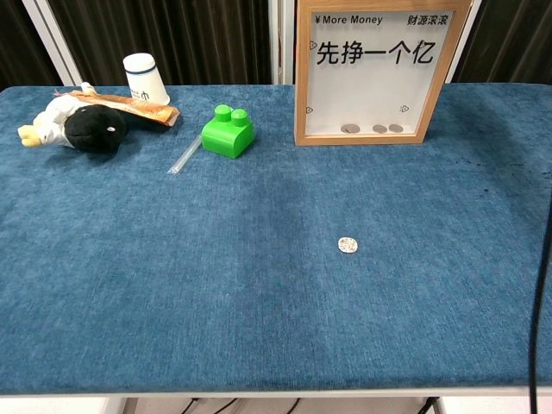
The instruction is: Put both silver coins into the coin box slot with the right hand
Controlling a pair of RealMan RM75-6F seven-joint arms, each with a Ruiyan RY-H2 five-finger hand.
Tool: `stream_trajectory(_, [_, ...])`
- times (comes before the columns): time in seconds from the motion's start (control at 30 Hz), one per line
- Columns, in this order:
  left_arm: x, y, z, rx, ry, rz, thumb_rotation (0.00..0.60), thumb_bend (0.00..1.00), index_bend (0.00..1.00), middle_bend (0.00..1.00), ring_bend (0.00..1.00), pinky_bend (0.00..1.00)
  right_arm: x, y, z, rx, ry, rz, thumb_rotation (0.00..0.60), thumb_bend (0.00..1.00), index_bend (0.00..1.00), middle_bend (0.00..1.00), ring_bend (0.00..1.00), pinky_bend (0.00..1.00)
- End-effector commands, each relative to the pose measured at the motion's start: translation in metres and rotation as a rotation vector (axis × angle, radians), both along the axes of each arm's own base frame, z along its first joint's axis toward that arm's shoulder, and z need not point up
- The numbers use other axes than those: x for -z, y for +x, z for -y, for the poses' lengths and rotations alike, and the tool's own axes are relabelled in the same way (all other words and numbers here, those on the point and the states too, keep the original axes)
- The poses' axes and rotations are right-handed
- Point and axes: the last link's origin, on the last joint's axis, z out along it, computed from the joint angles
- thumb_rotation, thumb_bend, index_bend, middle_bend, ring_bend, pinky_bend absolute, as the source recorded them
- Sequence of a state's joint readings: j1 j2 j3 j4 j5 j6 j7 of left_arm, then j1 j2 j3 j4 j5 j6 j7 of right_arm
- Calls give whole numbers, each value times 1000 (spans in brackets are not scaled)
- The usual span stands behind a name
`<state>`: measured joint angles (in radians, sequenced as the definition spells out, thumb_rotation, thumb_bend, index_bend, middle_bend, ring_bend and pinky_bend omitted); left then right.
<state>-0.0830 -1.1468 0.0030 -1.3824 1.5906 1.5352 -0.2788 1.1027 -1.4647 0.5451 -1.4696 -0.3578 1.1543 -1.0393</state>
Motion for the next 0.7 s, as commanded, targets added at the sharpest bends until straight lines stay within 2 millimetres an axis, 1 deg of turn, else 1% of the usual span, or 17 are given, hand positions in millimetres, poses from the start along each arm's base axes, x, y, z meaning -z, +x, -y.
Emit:
stream_trajectory(0.03, [0,1,-1,4,-1,2,600,84,64,11,0,0,5,1,1,17,22,-2,600,395,744,33,0,0])
stream_trajectory(0.5, [-1,4,-4,10,-3,21,600,84,64,11,0,0,15,-1,2,49,55,-4,600,395,742,29,0,0])
stream_trajectory(0.7, [-2,4,-5,7,-1,21,600,84,64,11,0,0,14,-2,5,55,48,0,600,395,741,28,0,0])
